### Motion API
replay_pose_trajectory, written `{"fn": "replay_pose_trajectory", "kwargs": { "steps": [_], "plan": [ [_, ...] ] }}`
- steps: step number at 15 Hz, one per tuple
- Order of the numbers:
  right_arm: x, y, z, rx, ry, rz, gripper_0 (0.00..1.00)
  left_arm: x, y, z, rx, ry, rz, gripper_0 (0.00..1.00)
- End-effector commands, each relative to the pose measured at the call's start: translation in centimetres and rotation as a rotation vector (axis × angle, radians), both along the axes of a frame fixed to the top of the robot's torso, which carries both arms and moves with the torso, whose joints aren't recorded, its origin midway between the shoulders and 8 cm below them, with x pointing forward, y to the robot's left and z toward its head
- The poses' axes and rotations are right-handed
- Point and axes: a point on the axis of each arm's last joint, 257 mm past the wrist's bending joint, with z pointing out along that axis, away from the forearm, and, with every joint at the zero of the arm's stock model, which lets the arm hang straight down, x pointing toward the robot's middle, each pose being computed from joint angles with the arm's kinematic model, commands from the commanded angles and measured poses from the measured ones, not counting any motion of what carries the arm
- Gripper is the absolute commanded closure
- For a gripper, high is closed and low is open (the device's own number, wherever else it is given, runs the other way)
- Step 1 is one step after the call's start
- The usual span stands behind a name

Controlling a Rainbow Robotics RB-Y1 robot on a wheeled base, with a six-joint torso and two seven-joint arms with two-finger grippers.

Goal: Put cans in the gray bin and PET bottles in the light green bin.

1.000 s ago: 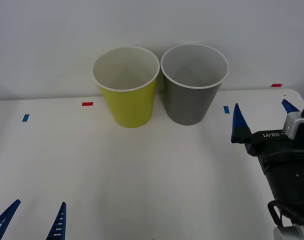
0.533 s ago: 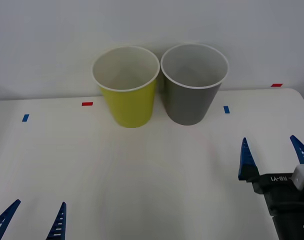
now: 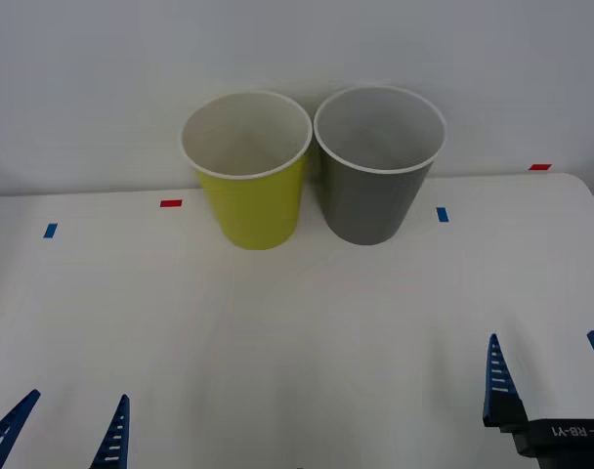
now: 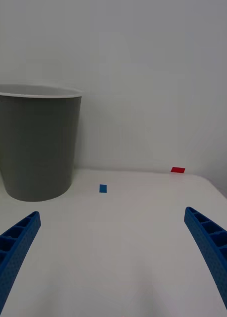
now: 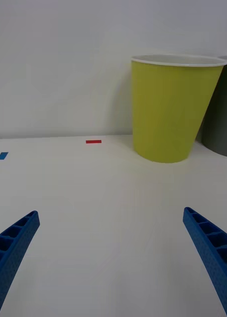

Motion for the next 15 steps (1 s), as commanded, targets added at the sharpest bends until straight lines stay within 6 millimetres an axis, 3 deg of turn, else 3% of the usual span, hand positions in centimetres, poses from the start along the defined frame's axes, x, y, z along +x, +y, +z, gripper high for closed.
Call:
{"fn": "replay_pose_trajectory", "kwargs": {
  "steps": [1, 7, 15],
  "plan": [
    [-1.9, 0.4, -2.3, 0.017, 0.054, 0.007, 0.00, 0.0, 0.0, 0.0, 0.000, 0.000, 0.000, 0.00],
    [-4.1, 1.5, -3.1, 0.003, 0.086, 0.061, 0.00, 0.0, 0.0, 0.0, 0.000, 0.000, 0.000, 0.00],
    [-4.2, 1.5, -3.0, 0.001, 0.083, 0.062, 0.00, 0.0, 0.0, 0.0, 0.000, 0.000, 0.000, 0.00]
  ]
}}
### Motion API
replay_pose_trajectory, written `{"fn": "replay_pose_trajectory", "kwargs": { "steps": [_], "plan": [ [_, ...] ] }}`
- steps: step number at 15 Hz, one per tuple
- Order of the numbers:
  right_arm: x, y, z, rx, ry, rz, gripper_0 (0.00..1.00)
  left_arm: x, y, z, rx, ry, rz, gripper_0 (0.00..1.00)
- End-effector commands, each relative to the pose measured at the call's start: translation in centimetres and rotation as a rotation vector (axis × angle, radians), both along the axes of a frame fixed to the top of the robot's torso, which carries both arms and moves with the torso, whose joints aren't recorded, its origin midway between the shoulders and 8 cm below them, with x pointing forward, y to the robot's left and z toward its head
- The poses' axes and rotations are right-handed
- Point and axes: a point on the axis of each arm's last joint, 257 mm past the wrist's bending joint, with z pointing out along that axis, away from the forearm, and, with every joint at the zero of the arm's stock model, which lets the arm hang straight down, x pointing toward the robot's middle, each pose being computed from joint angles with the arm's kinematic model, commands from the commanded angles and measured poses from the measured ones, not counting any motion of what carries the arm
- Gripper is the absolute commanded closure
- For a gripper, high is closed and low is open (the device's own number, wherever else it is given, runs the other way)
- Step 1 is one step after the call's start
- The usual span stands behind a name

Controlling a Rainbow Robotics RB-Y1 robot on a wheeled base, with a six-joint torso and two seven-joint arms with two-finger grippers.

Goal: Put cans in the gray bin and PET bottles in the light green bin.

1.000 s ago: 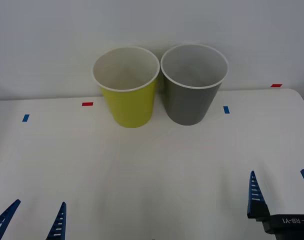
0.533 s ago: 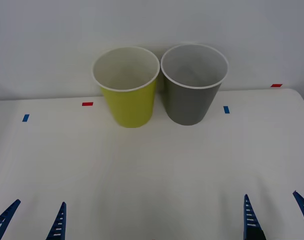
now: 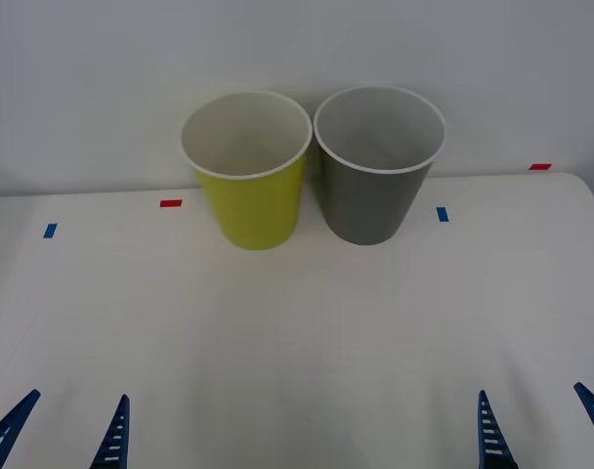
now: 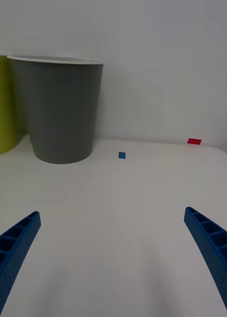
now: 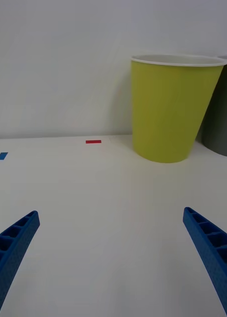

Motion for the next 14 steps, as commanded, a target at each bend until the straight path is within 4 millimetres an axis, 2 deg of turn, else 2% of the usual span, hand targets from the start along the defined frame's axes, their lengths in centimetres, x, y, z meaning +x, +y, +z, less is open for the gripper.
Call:
{"fn": "replay_pose_trajectory", "kwargs": {
  "steps": [1, 14],
  "plan": [
    [0.00, 0.00, 0.01, 0.000, 0.000, 0.000, 0.00, 0.00, 0.00, 0.00, 0.000, 0.000, 0.000, 0.00],
    [0.00, 0.00, 0.01, 0.000, 0.000, 0.000, 0.00, 0.00, 0.00, 0.00, 0.000, 0.000, 0.000, 0.00]
  ]
}}
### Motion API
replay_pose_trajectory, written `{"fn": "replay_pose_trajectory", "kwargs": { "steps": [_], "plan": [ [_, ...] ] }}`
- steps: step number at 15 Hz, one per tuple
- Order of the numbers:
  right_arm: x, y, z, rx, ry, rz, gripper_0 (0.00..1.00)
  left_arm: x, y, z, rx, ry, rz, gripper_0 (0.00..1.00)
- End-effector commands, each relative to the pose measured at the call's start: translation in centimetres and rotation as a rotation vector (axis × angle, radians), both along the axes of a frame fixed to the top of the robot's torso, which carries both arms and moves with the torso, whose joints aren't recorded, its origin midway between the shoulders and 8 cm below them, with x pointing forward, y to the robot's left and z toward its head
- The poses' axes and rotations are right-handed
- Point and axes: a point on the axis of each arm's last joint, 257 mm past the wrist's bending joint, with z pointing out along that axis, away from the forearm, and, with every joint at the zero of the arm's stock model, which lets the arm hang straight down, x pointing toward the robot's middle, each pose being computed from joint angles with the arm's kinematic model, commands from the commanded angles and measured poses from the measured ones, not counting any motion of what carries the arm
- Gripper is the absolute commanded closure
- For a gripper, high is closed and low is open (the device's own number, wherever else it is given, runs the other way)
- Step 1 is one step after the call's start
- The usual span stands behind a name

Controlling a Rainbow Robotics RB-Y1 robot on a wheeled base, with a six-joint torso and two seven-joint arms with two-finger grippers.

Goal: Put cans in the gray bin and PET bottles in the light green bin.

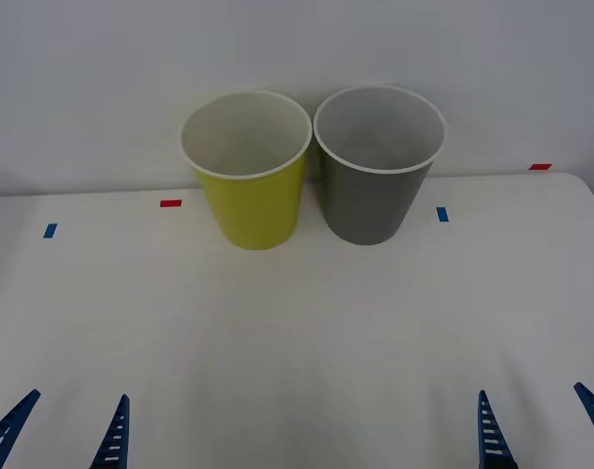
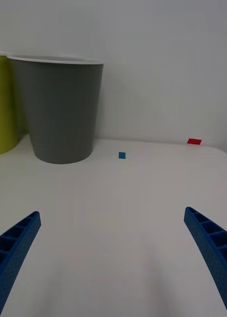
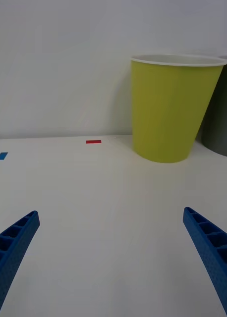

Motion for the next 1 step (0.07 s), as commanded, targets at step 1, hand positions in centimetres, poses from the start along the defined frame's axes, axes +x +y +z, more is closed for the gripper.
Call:
{"fn": "replay_pose_trajectory", "kwargs": {
  "steps": [1],
  "plan": [
    [0.00, 0.00, 0.00, 0.000, 0.000, 0.000, 0.00, 0.00, 0.00, 0.00, 0.000, 0.000, 0.000, 0.00]
  ]
}}
